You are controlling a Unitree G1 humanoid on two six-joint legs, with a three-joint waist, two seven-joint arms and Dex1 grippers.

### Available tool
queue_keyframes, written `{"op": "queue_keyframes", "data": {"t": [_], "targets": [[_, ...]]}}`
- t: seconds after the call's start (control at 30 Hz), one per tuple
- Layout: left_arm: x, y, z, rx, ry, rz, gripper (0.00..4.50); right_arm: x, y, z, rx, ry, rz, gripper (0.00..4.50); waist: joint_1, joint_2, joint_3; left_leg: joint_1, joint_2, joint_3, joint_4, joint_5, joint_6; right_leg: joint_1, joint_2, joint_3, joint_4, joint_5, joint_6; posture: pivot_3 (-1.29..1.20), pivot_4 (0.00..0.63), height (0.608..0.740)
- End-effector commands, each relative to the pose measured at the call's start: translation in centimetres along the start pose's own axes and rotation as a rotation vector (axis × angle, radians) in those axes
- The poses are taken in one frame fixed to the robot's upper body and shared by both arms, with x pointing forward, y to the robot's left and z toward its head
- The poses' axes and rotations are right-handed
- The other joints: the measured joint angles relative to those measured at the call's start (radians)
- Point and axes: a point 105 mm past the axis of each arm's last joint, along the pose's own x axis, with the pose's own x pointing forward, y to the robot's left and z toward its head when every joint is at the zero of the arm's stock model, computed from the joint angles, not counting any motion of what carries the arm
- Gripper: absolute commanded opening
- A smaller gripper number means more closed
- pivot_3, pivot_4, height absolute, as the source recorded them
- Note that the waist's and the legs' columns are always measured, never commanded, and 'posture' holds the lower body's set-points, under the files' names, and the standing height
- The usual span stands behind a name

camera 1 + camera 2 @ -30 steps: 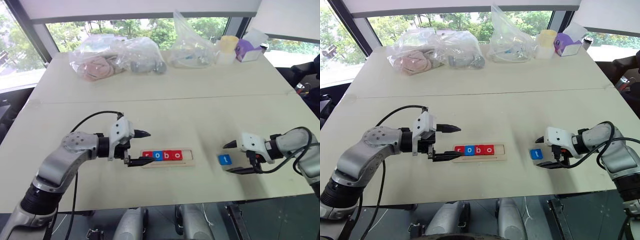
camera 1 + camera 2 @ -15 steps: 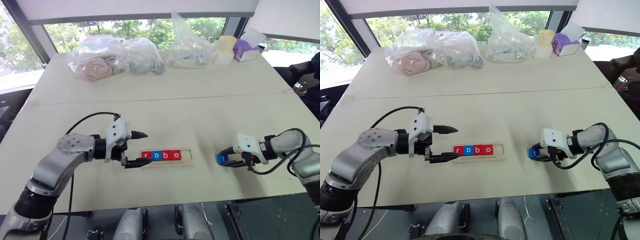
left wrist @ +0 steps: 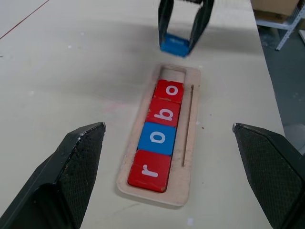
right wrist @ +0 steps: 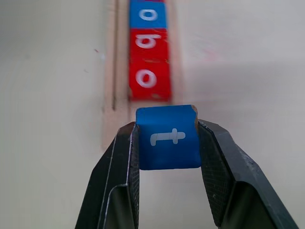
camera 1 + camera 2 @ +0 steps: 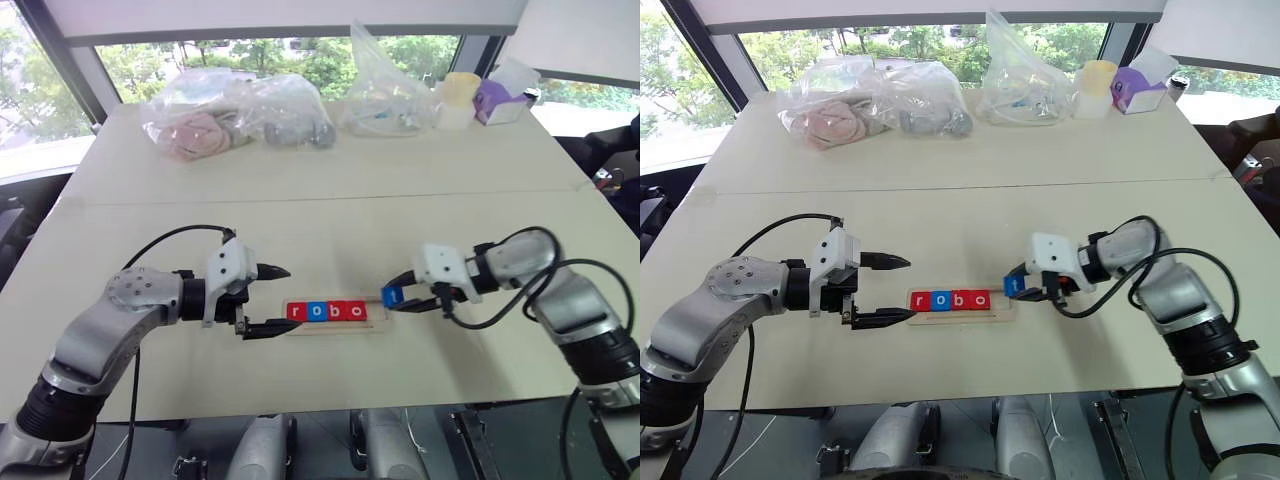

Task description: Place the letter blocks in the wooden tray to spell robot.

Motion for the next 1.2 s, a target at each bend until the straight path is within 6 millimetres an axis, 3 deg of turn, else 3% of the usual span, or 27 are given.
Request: {"op": "queue_keyframes", "data": {"t": [0.03,1.2], "targets": [[-0.4,-0.1,0.8,0.032,-0.025,0.013,4.50,0.0,-0.8,0.3,-0.044,0.027,-0.023,1.14,0.004,0.000,0.000,0.000,0.000,0.000,0.000,0.000,0.000,0.000,0.000,0.000,0.000,0.000,0.000,0.00,0.150,0.725],[0.1,-0.4,0.9,0.024,-0.044,0.028,4.50,0.4,-0.6,1.9,-0.007,-0.022,0.005,1.14,0.004,0.000,0.000,0.000,0.000,0.000,0.000,0.000,0.000,0.000,0.001,0.000,0.001,0.000,0.000,0.00,0.150,0.725]]}}
